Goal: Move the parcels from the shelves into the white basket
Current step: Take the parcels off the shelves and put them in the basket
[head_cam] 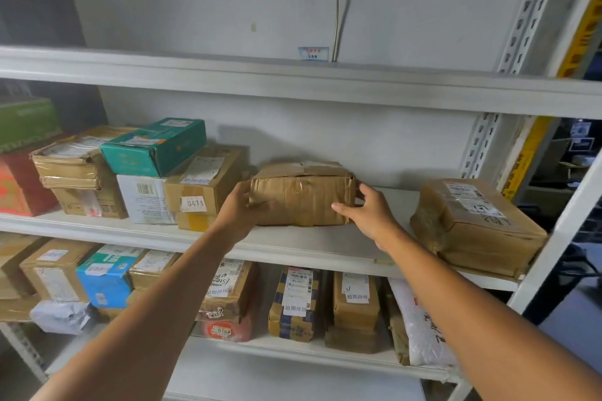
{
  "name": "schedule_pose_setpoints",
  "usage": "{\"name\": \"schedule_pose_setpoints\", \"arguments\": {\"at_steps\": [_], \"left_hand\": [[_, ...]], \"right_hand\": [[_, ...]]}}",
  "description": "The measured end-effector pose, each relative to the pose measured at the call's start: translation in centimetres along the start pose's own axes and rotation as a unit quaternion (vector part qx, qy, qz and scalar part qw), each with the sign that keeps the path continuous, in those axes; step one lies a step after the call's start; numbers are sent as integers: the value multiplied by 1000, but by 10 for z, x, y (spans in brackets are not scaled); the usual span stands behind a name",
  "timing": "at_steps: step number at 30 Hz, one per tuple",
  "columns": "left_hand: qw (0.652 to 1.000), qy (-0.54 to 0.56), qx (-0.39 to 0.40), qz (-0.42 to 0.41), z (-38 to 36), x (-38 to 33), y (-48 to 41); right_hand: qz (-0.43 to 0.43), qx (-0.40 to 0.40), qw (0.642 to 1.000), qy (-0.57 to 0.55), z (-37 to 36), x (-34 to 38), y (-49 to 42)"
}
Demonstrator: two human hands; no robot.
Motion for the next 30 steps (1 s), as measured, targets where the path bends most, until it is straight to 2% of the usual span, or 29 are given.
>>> {"name": "schedule_pose_setpoints", "arguments": {"at_steps": [4,9,14,24,30], "left_hand": [[999,38,13,-11,-12,-8,7],[998,-10,37,-52,-20,-20,12],[994,-63,23,-91,-27,-34,15],[987,-98,18,-123,-31,-48,21],[996,-46,6,-81,-23,-47,18]], "right_hand": [[-18,-13,999,-33,18,-2,5],[-52,0,991,-123,42,-5,2],[-79,26,975,-208,63,-4,-2],[-99,36,970,-220,76,2,2],[-44,9,988,-148,62,21,11]]}}
Point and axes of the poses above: each hand's wrist, its own y-axis away from the middle knuckle, its own z-axis out of the back of the hand, x = y × z, the point moved 3 cm from there along -y, towards the middle knuckle, and after that the axes turned 8 degrees about y, right-handed, at the moved point
